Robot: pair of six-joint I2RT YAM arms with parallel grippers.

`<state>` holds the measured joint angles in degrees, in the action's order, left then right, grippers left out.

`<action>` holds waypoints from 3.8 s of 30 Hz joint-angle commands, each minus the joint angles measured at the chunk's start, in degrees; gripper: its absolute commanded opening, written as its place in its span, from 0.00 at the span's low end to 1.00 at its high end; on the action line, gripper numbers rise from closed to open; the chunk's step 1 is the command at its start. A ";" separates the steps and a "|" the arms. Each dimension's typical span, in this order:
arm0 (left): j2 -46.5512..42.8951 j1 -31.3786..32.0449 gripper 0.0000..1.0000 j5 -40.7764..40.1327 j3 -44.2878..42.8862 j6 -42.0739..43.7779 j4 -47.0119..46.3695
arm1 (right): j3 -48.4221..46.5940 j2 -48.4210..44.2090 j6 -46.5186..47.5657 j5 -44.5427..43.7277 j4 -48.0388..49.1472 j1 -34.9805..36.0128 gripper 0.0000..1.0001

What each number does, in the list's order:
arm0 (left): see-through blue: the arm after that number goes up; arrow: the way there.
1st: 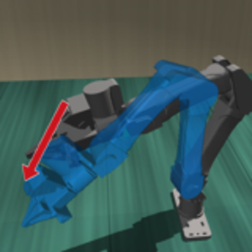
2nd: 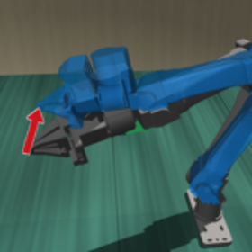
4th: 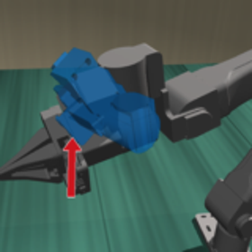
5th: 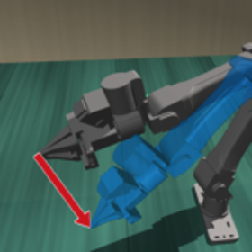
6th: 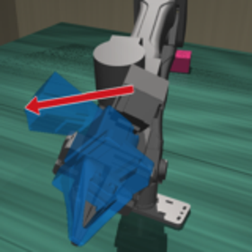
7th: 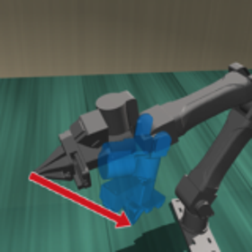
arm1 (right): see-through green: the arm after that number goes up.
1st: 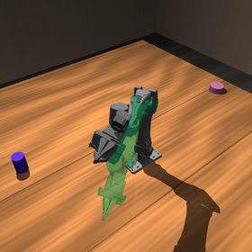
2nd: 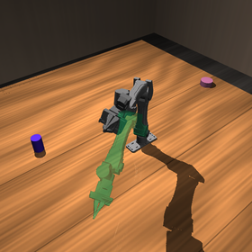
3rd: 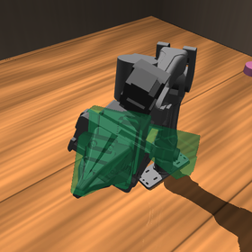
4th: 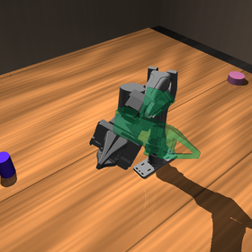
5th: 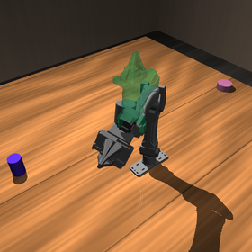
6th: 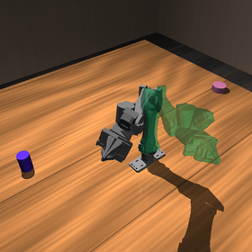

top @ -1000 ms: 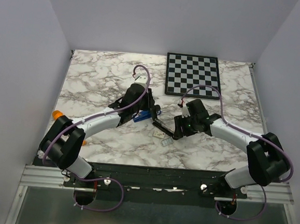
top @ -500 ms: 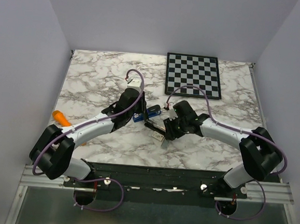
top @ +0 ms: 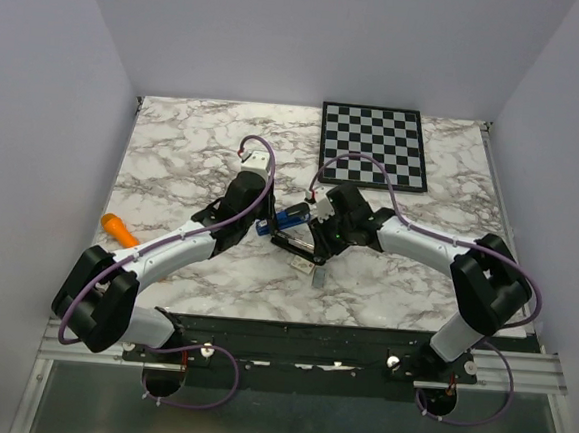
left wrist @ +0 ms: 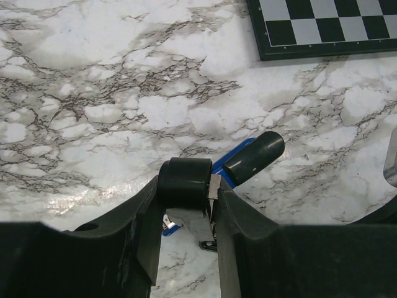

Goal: Load the staples into the stapler

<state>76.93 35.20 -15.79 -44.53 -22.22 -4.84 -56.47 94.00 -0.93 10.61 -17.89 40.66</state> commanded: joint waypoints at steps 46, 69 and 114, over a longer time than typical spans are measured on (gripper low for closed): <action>3.22 19.64 0.36 3.31 7.18 -5.29 -11.50 | 5.23 -0.31 6.47 -2.17 22.54 1.35 0.11; 9.47 21.93 0.56 -1.35 5.60 -5.29 -17.39 | 6.46 0.05 4.88 -0.50 24.39 1.35 0.11; 7.10 15.17 0.99 25.36 6.30 11.21 -16.26 | 7.34 -2.85 4.80 6.70 18.07 -0.94 0.18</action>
<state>85.60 48.56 -13.23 -39.88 -18.92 -23.73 -46.68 91.24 4.27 10.98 -5.69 39.88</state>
